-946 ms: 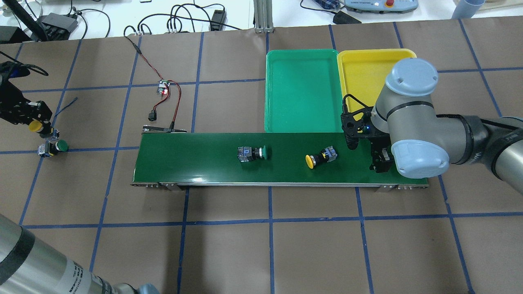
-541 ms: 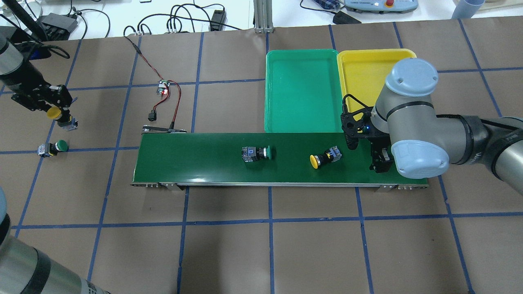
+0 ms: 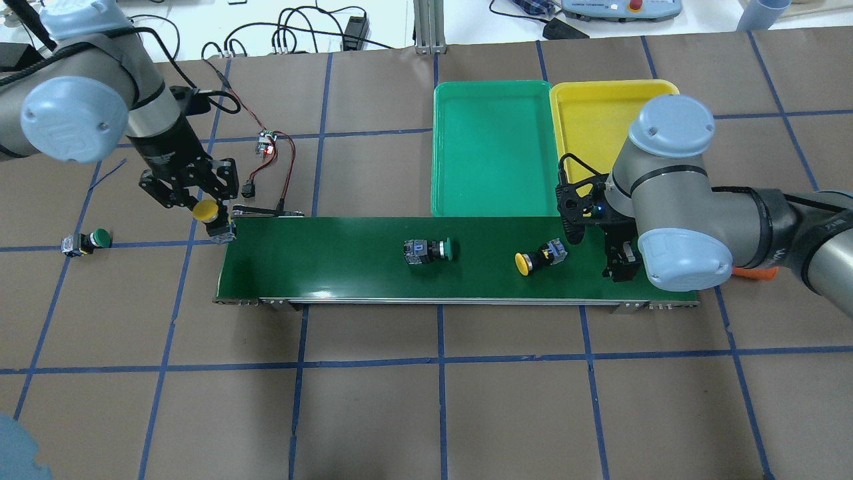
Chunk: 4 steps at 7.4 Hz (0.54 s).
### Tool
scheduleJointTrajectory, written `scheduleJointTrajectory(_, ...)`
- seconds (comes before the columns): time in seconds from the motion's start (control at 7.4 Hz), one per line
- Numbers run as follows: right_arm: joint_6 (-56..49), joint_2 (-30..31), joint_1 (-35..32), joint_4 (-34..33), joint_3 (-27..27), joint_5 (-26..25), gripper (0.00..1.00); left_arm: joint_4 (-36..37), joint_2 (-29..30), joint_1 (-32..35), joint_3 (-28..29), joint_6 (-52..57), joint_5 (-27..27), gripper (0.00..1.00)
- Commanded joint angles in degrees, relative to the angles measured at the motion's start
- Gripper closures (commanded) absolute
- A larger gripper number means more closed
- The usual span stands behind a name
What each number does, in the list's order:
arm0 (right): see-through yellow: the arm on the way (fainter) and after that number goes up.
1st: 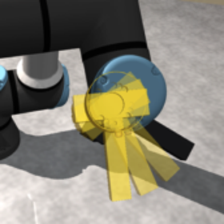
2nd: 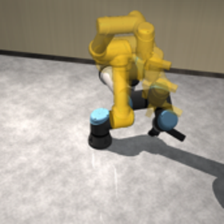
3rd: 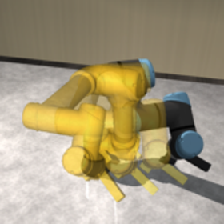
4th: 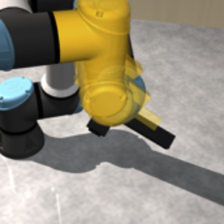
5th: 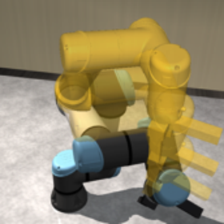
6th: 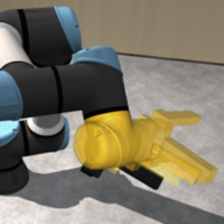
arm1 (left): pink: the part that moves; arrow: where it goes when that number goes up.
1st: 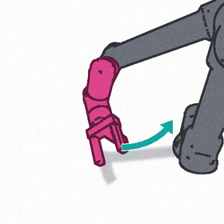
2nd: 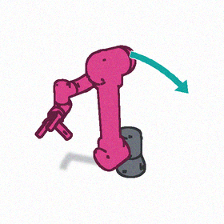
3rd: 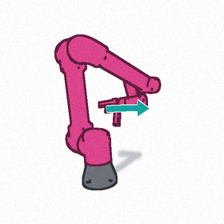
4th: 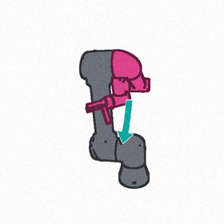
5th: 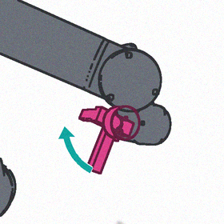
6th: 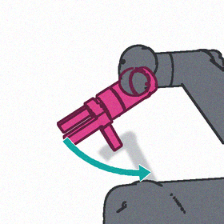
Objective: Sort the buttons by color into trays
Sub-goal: 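Carry the yellow-capped button over the belt while the right gripper lowers onto another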
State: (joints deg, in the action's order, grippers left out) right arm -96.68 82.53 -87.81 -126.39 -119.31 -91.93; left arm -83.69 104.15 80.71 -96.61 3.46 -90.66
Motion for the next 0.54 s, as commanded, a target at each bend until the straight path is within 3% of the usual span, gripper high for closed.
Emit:
scheduleJointTrajectory(0.0, 0.00, 0.00, 0.00, 0.00, -0.04, 0.00, 0.00, 0.72, -1.14, 2.69, -2.96, -0.56, 3.63, 1.00)
scheduleJointTrajectory(0.41, 0.00, 0.00, 0.00, 0.00, -0.04, 0.00, 0.00, 7.10, -0.97, 7.42, -3.58, 1.37, 2.86, 1.00)
